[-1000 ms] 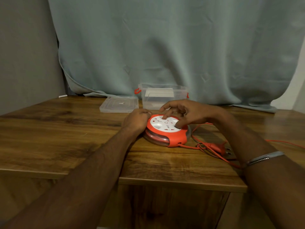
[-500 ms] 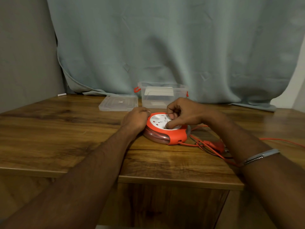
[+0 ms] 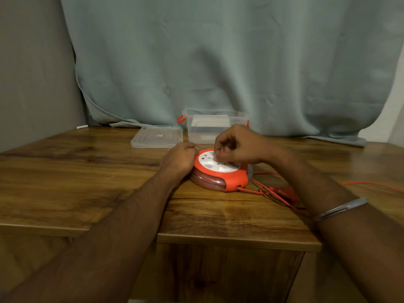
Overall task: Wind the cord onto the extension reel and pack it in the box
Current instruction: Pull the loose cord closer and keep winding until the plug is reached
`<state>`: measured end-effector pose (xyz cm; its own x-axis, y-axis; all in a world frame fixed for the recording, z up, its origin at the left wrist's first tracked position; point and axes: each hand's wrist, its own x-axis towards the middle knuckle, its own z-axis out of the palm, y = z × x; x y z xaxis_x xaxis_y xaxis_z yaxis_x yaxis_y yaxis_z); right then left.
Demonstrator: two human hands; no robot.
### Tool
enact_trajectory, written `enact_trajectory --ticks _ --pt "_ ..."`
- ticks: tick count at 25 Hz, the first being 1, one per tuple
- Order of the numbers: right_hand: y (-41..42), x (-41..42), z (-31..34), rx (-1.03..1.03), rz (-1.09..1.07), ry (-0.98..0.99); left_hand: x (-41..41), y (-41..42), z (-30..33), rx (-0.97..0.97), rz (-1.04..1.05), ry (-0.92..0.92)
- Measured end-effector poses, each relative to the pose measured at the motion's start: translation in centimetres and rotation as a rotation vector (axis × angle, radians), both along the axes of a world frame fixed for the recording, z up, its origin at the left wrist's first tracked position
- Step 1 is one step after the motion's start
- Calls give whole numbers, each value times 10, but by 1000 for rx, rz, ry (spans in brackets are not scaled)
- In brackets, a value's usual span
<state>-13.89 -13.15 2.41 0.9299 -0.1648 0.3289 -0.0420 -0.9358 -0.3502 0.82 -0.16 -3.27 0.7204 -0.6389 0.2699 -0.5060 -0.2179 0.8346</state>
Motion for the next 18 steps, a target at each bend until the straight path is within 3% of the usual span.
enact_trajectory --ticks 3,12,18 --pt "-15 -13 9 113 23 77 0 -1 0 9 -19 -4" --pt "-21 -10 6 160 81 221 -1 1 0 -18 -55 23" --pt "-17 -12 1 210 17 163 0 0 0 4 -27 13"
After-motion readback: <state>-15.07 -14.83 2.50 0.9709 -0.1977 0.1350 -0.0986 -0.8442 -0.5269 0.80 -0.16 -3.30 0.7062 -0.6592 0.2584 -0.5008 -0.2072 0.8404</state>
